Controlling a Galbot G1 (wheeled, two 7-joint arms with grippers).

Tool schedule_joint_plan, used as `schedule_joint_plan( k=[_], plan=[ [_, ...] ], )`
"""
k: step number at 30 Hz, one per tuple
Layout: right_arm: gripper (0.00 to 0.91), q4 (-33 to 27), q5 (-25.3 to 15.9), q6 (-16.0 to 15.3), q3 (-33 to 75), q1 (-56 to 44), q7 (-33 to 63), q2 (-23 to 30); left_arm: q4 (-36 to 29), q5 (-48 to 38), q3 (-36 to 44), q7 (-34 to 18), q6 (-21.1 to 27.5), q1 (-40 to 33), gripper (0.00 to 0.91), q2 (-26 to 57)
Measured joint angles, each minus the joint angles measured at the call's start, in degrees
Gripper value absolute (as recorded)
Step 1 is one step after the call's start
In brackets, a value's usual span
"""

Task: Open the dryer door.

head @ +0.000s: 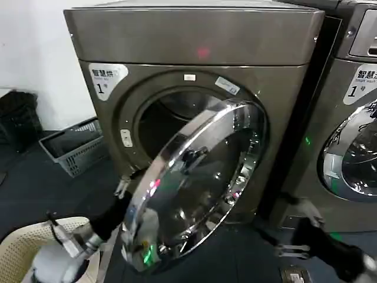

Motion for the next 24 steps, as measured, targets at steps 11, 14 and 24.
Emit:
schedule_joint_plan(
  k=[11, 14, 24],
  plan=[
    [0.907, -1.0, -12.2, -1.0, 15.8, -8.3, 21.9, 16.3, 2.3, 3.8, 11.4, -1.5, 1.2, -7.2, 0.907, -3.0],
    [0.907, -2.2, -14.8, -2.1, 18.9, -8.5, 27.7, 20.9, 3.3, 4.4, 14.3, -1.7, 1.4, -9.2, 0.907, -4.1],
    [0.907, -7.0, -21.9, -15.8, 28.7, -6.4, 48.3, 30.5, 7.2, 5.1, 23.7, -2.2, 1.6, -16.1, 0.907, -6.9]
  ],
)
